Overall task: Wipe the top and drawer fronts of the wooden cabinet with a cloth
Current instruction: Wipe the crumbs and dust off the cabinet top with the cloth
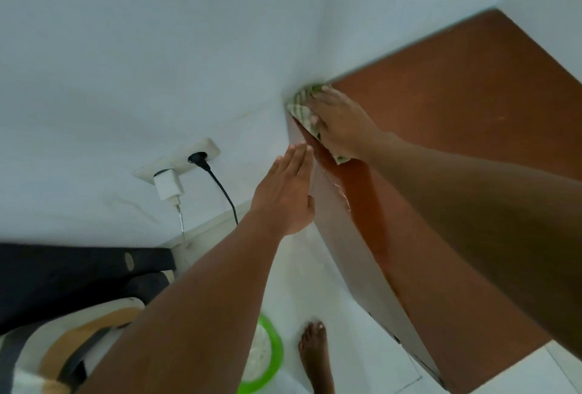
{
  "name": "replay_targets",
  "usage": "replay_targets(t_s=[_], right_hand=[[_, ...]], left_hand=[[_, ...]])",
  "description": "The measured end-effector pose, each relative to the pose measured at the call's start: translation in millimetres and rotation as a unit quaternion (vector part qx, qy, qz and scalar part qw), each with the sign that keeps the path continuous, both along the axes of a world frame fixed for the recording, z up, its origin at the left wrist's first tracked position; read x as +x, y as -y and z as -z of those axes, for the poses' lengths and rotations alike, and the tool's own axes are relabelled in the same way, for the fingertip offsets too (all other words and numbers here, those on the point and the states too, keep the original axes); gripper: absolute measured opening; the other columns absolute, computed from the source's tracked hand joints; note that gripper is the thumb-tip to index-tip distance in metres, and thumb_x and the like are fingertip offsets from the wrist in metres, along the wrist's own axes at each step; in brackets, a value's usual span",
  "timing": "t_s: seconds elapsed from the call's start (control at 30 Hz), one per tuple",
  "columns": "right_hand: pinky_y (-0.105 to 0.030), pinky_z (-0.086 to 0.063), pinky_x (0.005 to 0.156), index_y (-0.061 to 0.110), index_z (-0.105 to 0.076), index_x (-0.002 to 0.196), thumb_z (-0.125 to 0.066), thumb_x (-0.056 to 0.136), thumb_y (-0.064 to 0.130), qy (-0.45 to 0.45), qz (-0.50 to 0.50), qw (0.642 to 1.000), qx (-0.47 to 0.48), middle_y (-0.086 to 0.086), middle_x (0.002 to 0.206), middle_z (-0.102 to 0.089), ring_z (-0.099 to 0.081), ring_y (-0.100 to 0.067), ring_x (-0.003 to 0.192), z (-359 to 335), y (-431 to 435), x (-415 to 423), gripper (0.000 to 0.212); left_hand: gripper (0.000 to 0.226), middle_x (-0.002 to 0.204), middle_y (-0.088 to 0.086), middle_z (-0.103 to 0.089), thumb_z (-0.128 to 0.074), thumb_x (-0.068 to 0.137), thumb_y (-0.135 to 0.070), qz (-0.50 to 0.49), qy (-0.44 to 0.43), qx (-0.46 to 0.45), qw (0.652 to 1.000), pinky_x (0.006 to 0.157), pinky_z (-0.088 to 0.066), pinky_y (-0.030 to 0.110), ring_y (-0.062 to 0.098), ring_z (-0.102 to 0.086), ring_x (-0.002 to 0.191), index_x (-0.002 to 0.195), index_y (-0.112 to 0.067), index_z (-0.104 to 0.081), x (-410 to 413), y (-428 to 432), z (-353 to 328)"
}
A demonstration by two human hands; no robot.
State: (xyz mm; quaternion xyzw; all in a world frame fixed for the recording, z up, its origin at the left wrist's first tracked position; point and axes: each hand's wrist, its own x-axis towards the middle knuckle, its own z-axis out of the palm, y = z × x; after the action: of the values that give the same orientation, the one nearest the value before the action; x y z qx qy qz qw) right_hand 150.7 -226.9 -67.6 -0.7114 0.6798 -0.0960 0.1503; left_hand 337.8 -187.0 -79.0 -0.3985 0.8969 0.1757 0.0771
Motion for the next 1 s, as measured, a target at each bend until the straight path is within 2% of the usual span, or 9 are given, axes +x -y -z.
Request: replay_targets(t_s=[0.07, 0.13, 0.33, 0.47, 0.7, 0.83, 1.0], right_hand=[[-0.047, -0.013, 0.126, 0.019, -0.028, 0.157, -0.023, 0.104, 0.035, -0.050, -0.006, 0.999, 0.014, -0.006, 0.166, -0.025, -0.010, -0.024, 0.156, 21.5, -7.0, -1.4, 0.056], [-0.045, -0.008, 0.126, 0.022, -0.022, 0.159, -0.021, 0.106, 0.036, -0.083, -0.008, 0.997, 0.004, -0.004, 0.168, -0.018, -0.002, -0.022, 0.157, 28.9, -15.5, 0.1, 0.056], [-0.048, -0.012, 0.126, 0.023, -0.025, 0.159, -0.018, 0.105, 0.037, -0.062, -0.017, 0.998, 0.008, -0.003, 0.167, -0.023, -0.006, -0.022, 0.157, 25.9, -39.9, 6.2, 0.056], [-0.049, -0.015, 0.126, 0.022, -0.026, 0.159, -0.024, 0.107, 0.033, -0.050, -0.016, 0.999, -0.010, -0.003, 0.165, -0.027, -0.008, -0.021, 0.157, 26.1, -77.6, 10.7, 0.053], [-0.050, -0.018, 0.125, 0.022, -0.030, 0.157, -0.028, 0.106, 0.031, -0.070, -0.008, 0.997, -0.017, -0.003, 0.164, -0.031, -0.013, -0.021, 0.156, 28.0, -161.0, 13.8, 0.052], [-0.052, -0.019, 0.124, 0.022, -0.028, 0.158, -0.023, 0.106, 0.034, -0.077, 0.000, 0.997, -0.006, -0.004, 0.165, -0.028, -0.012, -0.023, 0.156, 28.8, -213.7, 18.8, 0.054], [-0.053, -0.023, 0.123, 0.022, -0.027, 0.158, -0.027, 0.105, 0.034, -0.078, 0.020, 0.997, 0.007, -0.004, 0.165, -0.028, -0.011, -0.023, 0.156, 31.5, -273.1, 20.9, 0.055]], left_hand=[[0.086, 0.169, 0.008, 0.011, -0.046, 0.092, -0.018, 0.010, -0.003, -0.014, 1.000, 0.126, -0.006, 0.040, 0.022, 0.010, 0.155, 0.160, -0.009, 0.007, 2.3, 3.0, 5.2], [0.086, 0.169, 0.010, 0.008, -0.047, 0.091, -0.019, 0.018, -0.001, -0.030, 0.999, 0.126, -0.005, 0.040, 0.023, 0.011, 0.155, 0.160, -0.008, 0.004, 4.4, 3.9, 7.3], [0.083, 0.169, 0.011, 0.004, -0.047, 0.093, -0.020, 0.031, 0.015, -0.030, 0.999, 0.126, -0.002, 0.040, 0.025, 0.012, 0.155, 0.159, -0.007, 0.001, 3.7, 7.4, 0.3], [0.085, 0.169, 0.010, 0.006, -0.049, 0.093, -0.020, 0.020, 0.023, -0.019, 0.999, 0.126, -0.003, 0.040, 0.024, 0.013, 0.154, 0.160, -0.008, 0.002, 0.9, 5.3, -3.3], [0.088, 0.168, 0.008, 0.014, -0.049, 0.094, -0.022, -0.008, 0.056, -0.022, 0.998, 0.126, -0.003, 0.041, 0.026, 0.015, 0.154, 0.159, -0.007, 0.008, -6.4, -11.0, -5.5], [0.087, 0.167, 0.007, 0.018, -0.048, 0.096, -0.022, -0.029, 0.081, -0.009, 0.996, 0.126, 0.000, 0.040, 0.026, 0.017, 0.154, 0.159, -0.008, 0.012, -10.7, -18.1, -9.3], [0.085, 0.167, 0.005, 0.018, -0.045, 0.096, -0.018, -0.058, 0.089, -0.004, 0.994, 0.125, 0.002, 0.039, 0.024, 0.017, 0.154, 0.159, -0.009, 0.012, -17.0, -30.1, -14.1]])
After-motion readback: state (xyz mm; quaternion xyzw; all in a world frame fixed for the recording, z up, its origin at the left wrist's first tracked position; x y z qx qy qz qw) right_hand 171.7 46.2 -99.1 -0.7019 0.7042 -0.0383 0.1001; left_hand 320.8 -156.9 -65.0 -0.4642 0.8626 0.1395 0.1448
